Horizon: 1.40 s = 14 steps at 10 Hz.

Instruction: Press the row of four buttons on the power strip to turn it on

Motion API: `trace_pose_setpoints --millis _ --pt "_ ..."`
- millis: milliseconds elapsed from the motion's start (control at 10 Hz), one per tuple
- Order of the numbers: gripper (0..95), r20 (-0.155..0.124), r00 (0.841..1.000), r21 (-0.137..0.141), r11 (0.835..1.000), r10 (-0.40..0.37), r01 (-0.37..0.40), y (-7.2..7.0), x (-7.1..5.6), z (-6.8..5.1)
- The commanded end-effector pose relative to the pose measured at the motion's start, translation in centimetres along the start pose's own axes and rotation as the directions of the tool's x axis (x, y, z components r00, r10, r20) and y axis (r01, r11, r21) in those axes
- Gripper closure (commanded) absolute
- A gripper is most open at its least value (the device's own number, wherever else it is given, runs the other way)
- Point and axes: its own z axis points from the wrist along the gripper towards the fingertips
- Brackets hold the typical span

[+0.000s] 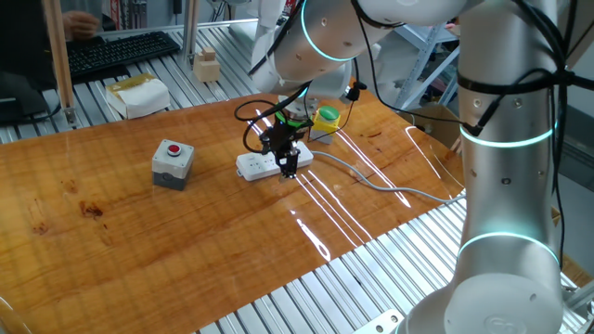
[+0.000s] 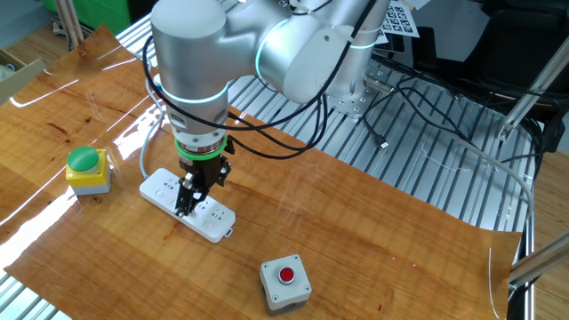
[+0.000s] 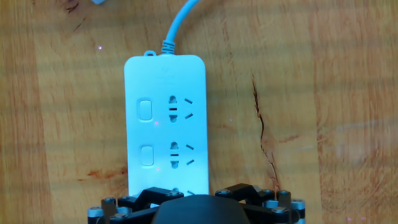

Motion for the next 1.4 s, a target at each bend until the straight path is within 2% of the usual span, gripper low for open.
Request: trace_pose_setpoints --millis 100,200,500,700,1000,1100,1400 --pt "0.0 0.005 1.000 -0.003 1.000 0.000 0.000 -0.2 0.0 0.6" --pt "0.0 0.006 1.000 -0.011 1.000 0.000 0.000 -0.3 0.1 1.0" --pt "0.0 0.001 1.000 -0.017 1.000 -0.001 0.001 -0.3 0.1 1.0" --pt "0.0 0.015 1.000 -0.012 1.000 -0.013 0.014 -0.3 0.1 0.9" --pt "0.0 -0.011 1.000 -0.013 1.000 -0.013 0.013 -0.8 -0.6 -1.6" --pt "0.0 -0.005 1.000 -0.013 1.000 -0.012 0.012 -0.9 -0.6 -1.6" --pt "0.0 -0.006 1.000 -0.044 0.999 0.022 -0.022 -0.9 -0.6 -1.8"
